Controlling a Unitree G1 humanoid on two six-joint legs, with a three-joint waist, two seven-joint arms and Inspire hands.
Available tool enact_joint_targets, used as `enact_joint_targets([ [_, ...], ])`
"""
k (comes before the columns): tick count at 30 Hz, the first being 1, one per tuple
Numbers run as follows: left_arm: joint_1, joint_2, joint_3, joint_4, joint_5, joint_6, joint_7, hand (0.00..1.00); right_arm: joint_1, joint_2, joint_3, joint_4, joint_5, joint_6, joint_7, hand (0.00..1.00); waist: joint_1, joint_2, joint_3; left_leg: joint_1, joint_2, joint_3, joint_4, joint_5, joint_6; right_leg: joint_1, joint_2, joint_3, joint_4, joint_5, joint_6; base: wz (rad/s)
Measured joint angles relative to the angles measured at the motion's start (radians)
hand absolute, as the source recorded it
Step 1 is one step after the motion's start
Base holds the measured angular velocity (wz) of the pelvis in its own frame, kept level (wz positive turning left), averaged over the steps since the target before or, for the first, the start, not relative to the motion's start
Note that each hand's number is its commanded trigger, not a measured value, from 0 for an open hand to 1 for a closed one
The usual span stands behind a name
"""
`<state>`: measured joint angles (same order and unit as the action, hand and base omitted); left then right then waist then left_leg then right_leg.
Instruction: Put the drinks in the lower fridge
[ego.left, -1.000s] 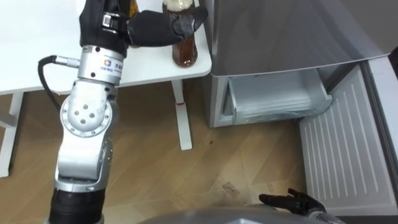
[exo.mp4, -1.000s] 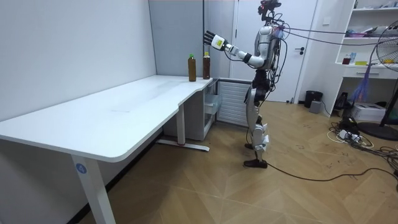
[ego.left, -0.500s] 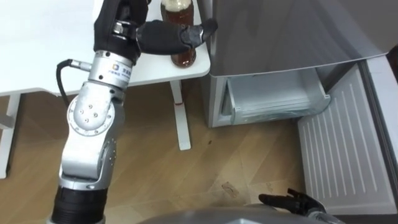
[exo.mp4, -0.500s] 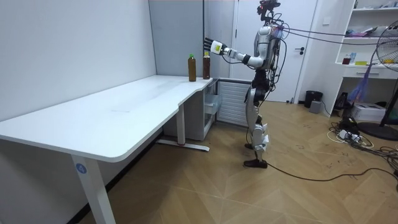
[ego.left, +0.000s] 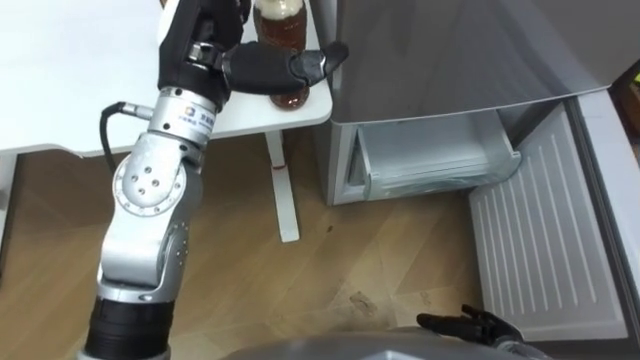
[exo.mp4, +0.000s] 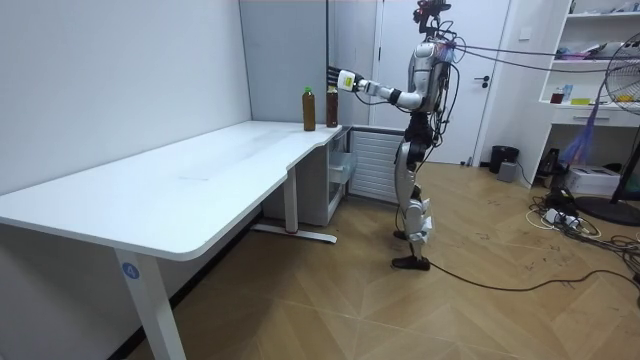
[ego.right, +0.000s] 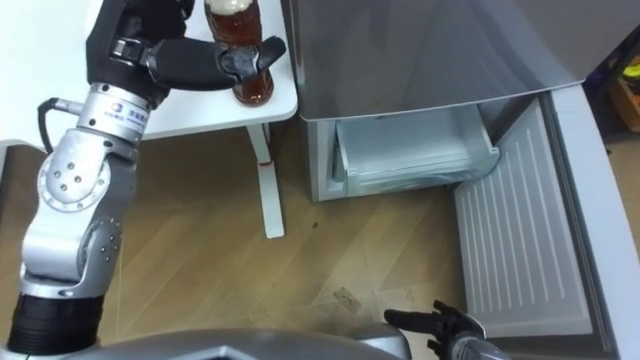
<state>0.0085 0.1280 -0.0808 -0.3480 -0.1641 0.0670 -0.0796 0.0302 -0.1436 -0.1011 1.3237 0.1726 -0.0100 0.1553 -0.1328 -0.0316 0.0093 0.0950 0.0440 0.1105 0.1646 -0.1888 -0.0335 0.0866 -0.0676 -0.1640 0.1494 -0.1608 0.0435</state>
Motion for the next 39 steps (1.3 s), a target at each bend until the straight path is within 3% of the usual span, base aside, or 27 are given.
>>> enact_joint_targets([
  [12, 0.001, 0.0, 0.001, 0.067, 0.0, 0.008, 0.004, 0.0, 0.001, -0.003, -0.008, 0.0, -0.012, 0.003, -0.003, 0.0, 0.001, 0.014, -0.0096, 0.003, 0.003, -0.001, -0.009, -0.001, 0.001, 0.001, 0.003, -0.003, 0.004, 0.002, 0.0, 0.01],
  [23, 0.001, 0.003, 0.002, 0.087, 0.003, 0.008, 0.01, 0.0, 0.001, -0.004, -0.008, 0.0, -0.013, 0.004, -0.014, 0.0, 0.0, 0.019, -0.0058, 0.004, 0.003, 0.006, -0.004, 0.0, 0.001, 0.001, 0.003, 0.001, 0.001, 0.002, 0.0, 0.0],
  [29, -0.001, 0.005, 0.042, 0.14, -0.002, 0.03, 0.012, 0.0, -0.001, -0.005, -0.016, -0.009, -0.013, 0.024, -0.01, 0.0, -0.004, 0.019, -0.004, 0.003, 0.003, 0.024, -0.004, 0.0, 0.001, -0.006, 0.003, 0.015, 0.001, 0.002, 0.001, -0.06],
  [39, -0.107, 0.027, 0.093, 0.227, -0.11, 0.043, 0.027, 0.0, 0.002, -0.012, -0.02, -0.035, -0.02, 0.035, -0.014, 0.0, -0.01, 0.033, -0.0004, 0.004, 0.003, 0.025, -0.004, 0.0, 0.001, -0.003, 0.004, 0.025, 0.001, 0.002, 0.001, 0.0],
])
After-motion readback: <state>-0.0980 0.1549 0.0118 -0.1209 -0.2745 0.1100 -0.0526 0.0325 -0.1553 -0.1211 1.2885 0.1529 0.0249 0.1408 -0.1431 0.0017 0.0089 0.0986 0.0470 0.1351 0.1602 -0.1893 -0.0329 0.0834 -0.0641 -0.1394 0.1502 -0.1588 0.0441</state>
